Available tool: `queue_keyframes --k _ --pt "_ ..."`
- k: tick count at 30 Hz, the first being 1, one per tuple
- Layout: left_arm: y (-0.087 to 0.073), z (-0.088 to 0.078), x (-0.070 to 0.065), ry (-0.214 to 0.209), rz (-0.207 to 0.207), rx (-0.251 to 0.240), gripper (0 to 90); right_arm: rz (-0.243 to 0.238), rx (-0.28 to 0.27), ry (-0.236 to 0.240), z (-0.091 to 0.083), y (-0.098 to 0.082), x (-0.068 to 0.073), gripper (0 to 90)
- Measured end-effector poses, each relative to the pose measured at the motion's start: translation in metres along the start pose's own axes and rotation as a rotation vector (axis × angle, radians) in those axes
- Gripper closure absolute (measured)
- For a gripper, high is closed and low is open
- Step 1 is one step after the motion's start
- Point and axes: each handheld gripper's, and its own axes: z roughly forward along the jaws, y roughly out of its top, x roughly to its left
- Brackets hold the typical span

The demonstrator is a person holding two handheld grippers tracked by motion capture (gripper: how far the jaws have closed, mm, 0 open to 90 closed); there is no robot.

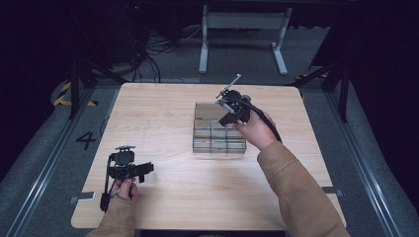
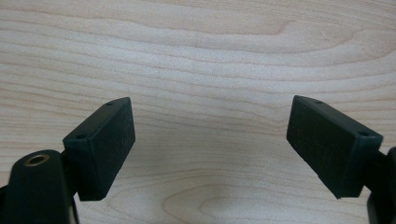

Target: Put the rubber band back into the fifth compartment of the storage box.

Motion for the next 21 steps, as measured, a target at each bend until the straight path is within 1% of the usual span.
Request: queue_keyframes --k 2,6,10,14,18,21 --pt "0.000 0.000 0.000 0.000 0.000 0.000 16.1 0.003 0.004 0.002 0.001 0.001 0.000 85.2" --pt "0.000 0.000 0.000 -0.003 -0.003 -0.002 16.1 0.021 0.027 -0.003 0.011 0.004 -0.001 85.2" --pt "0.000 0.000 0.000 -0.003 -0.002 -0.003 16.1 0.025 0.043 -0.004 0.020 0.005 0.000 85.2" --pt "0.000 0.000 0.000 -0.003 -0.004 -0.004 16.1 0.042 0.067 -0.009 0.029 0.003 -0.001 85.2" --pt "0.000 0.000 0.000 -0.003 -0.005 -0.004 16.1 0.074 0.093 -0.008 0.037 0.000 -0.004 85.2" --pt "0.000 0.000 0.000 -0.002 -0.004 -0.005 16.1 0.079 0.105 -0.007 0.042 -0.002 -0.005 85.1"
